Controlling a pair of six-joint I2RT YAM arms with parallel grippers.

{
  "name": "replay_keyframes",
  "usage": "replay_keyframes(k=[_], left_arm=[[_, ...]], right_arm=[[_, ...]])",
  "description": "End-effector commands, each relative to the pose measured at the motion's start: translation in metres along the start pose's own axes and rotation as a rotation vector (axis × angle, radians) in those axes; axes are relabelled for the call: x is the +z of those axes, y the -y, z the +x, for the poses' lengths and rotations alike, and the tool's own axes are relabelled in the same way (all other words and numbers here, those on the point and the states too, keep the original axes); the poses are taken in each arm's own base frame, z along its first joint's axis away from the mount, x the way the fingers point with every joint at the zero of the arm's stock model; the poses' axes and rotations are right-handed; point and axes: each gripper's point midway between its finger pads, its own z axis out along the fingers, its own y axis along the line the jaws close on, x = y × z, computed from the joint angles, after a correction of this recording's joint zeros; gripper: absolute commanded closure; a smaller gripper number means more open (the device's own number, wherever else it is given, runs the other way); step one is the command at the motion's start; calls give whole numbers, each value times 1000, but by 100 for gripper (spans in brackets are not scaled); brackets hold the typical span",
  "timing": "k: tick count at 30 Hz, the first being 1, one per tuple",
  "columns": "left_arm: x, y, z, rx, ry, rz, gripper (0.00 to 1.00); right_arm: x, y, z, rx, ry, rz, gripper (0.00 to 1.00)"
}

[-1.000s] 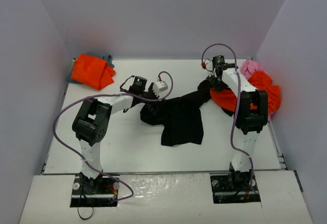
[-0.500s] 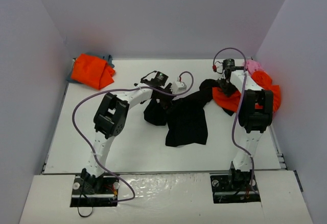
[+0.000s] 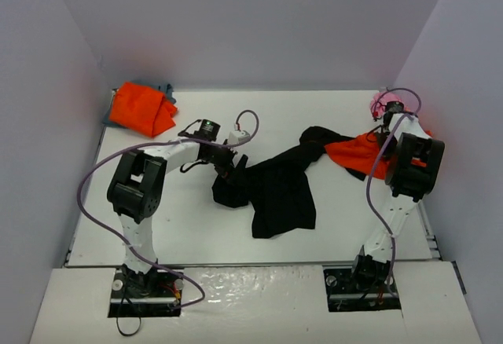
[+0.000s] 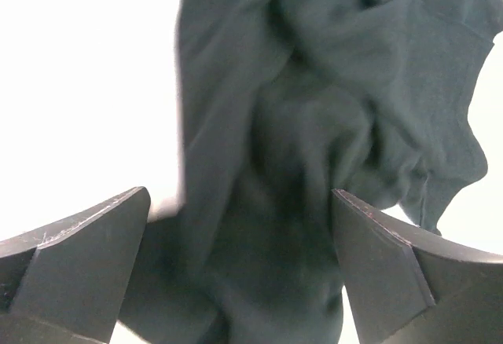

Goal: Fold and stack the t-shirts

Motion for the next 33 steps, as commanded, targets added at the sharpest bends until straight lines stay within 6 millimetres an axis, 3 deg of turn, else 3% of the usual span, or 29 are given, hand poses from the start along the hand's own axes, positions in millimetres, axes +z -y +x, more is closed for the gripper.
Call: replay_keyframes(k=[1,3,5,8,10,12,13,15,17,18,19,24,25,27,29,33], left_arm=[[-40,-10,77,-253,-204,-46,3],[-56,-5,74,-237,-183,-66,3],[-74,-1,72,-207,-143,-110,3],[-84,-5,92,-217,-158,-178,3],[-92,1,81,-169,-84,-171,3],[-102,0,64,-50,-45,-267,3],[-107,1,53,10,-28,-311,3],[-112,6,34,26,8,-319,3],[-116,5,14,74,76,-347,3],[-119,7,2,94,97,-347,3],[-124,5,-10,110,123,-363,3],[-145,19,-89,213,247,-382,3],[-136,22,-88,212,224,-364,3],[-127,32,-106,247,207,-333,3],[-91,25,-106,224,144,-268,3],[-42,27,-112,288,71,-227,3]], right_arm=[[11,46,13,78,-69,121,100],[13,60,13,118,-66,141,100],[14,88,9,200,-39,171,100],[8,118,8,274,-14,214,100],[-1,122,-6,298,62,165,100],[-17,121,-19,325,131,130,100],[-23,111,-25,308,157,101,100],[-37,103,-39,304,229,94,100],[-63,97,-49,310,302,111,100],[-91,109,-62,333,396,164,100],[-106,108,-70,329,445,168,100],[-174,82,-104,272,626,120,100],[-181,73,-107,254,641,111,100],[-192,46,-114,199,645,108,100],[-190,22,-116,164,633,73,100],[-177,-15,-111,108,600,-10,100]])
